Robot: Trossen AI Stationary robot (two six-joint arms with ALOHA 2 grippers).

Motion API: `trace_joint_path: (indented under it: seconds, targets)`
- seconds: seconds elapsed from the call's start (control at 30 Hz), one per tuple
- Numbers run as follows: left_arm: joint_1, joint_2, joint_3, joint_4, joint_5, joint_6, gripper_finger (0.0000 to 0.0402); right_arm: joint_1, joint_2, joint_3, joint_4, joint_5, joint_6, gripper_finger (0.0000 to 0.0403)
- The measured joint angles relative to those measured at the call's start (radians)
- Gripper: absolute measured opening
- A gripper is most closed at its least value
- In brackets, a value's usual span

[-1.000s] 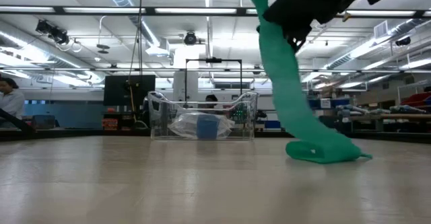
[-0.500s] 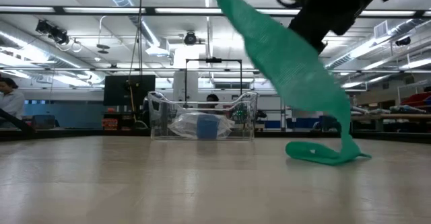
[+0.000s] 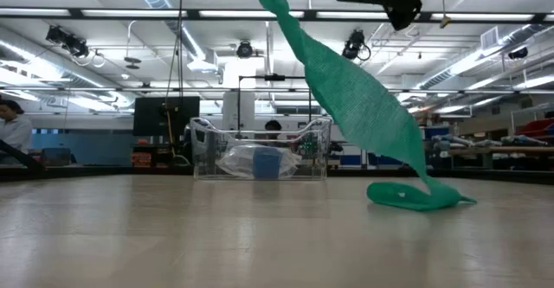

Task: Roll bandage
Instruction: Roll the green bandage

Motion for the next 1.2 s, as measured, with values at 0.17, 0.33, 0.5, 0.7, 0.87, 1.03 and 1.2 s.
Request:
trace_joint_path:
  seconds: [0.17,0.33,0.5,0.7,0.87,1.03,1.2]
  targets:
    - [0.003,0.000,0.000,0.028,-0.047,0.000,0.0019,0.013,0.108,0.000,0.095,0.041,0.008,0.0151]
    - [0.007,0.000,0.000,0.029,-0.069,-0.001,0.0019,0.039,0.221,0.052,0.120,0.257,-0.037,0.0151]
    - [0.007,0.000,0.000,0.029,-0.108,-0.004,0.0019,0.072,0.305,0.156,0.121,0.400,-0.151,0.0151]
    - [0.007,0.000,0.000,0.040,-0.110,-0.004,0.0019,0.057,0.364,0.204,0.114,0.451,-0.147,0.0151]
    - [0.007,0.000,0.000,0.046,-0.123,-0.004,0.0019,0.055,0.370,0.204,0.112,0.458,-0.093,0.0151]
    - [0.007,0.000,0.000,0.046,-0.124,-0.004,0.0019,0.043,0.370,0.204,0.114,0.473,-0.093,0.0151]
    - [0.007,0.000,0.000,0.048,-0.125,-0.004,0.0019,0.014,0.370,0.204,0.118,0.442,-0.093,0.0149]
